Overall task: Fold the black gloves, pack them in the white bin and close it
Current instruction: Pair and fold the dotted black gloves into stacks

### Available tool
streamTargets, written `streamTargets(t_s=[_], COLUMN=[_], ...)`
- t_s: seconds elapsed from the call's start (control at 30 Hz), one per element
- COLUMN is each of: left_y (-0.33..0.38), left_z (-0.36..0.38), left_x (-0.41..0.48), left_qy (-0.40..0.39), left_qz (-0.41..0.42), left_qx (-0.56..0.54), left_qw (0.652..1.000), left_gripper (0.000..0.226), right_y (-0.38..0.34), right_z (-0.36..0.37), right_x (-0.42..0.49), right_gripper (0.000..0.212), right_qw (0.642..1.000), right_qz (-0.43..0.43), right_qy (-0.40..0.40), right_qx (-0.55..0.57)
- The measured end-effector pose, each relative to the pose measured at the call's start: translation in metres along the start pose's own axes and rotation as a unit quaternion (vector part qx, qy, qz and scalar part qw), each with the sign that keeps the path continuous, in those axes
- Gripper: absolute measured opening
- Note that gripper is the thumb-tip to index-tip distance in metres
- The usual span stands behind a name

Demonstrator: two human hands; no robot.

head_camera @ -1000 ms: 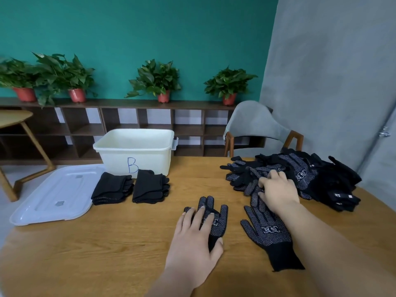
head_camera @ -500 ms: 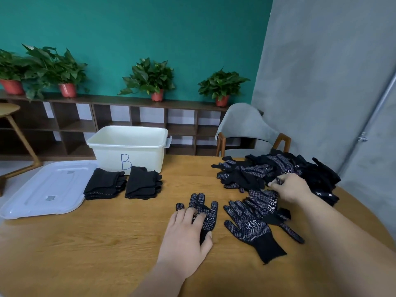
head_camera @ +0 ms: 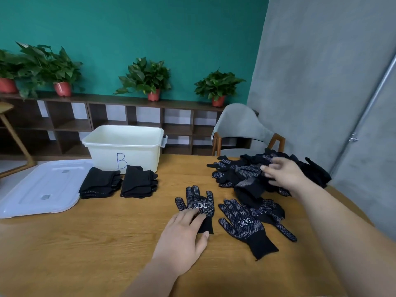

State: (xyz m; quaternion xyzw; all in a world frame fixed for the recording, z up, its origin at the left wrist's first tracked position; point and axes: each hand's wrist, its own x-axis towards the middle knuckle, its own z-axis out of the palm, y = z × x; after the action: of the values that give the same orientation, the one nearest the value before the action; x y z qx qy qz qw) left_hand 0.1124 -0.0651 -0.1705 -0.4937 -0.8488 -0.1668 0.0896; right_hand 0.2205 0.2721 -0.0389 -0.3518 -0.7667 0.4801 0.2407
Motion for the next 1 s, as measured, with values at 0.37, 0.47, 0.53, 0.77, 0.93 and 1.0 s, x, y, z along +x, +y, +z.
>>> streamTargets(t_s=[0.37, 0.47, 0.53, 0.77, 0.93, 1.0], left_y=[0.001, 0.001, 0.001, -0.002, -0.003, -0.003], left_z=[0.003, 0.002, 0.002, 0.002, 0.003, 0.003], left_x=[0.000, 0.001, 0.001, 0.000, -0.001, -0.002], left_qy=[0.024, 0.027, 0.022, 0.020, 0.035, 0.046], left_qz=[-0.029, -0.031, -0.033, -0.026, -0.030, -0.032], left_qx=[-0.005, -0.004, -0.002, -0.013, -0.010, -0.007], left_qw=[0.999, 0.999, 0.999, 0.999, 0.999, 0.998], left_gripper=[0.056, 0.056, 0.056, 0.056, 0.055, 0.054], right_y=[0.071, 0.069, 0.065, 0.023, -0.019, -0.037], right_z=[0.030, 0.037, 0.037, 0.022, 0.010, 0.006], right_x=[-0.021, -0.022, -0.020, -0.015, -0.020, -0.027], right_gripper=[0.039, 0.023, 0.016, 0.015, 0.022, 0.018], right_qw=[0.873, 0.865, 0.867, 0.908, 0.924, 0.940], right_qz=[-0.111, -0.132, -0.138, -0.184, -0.205, -0.206], right_qy=[-0.084, -0.049, -0.045, 0.010, -0.009, -0.021], right_qx=[-0.467, -0.481, -0.477, -0.375, -0.323, -0.270])
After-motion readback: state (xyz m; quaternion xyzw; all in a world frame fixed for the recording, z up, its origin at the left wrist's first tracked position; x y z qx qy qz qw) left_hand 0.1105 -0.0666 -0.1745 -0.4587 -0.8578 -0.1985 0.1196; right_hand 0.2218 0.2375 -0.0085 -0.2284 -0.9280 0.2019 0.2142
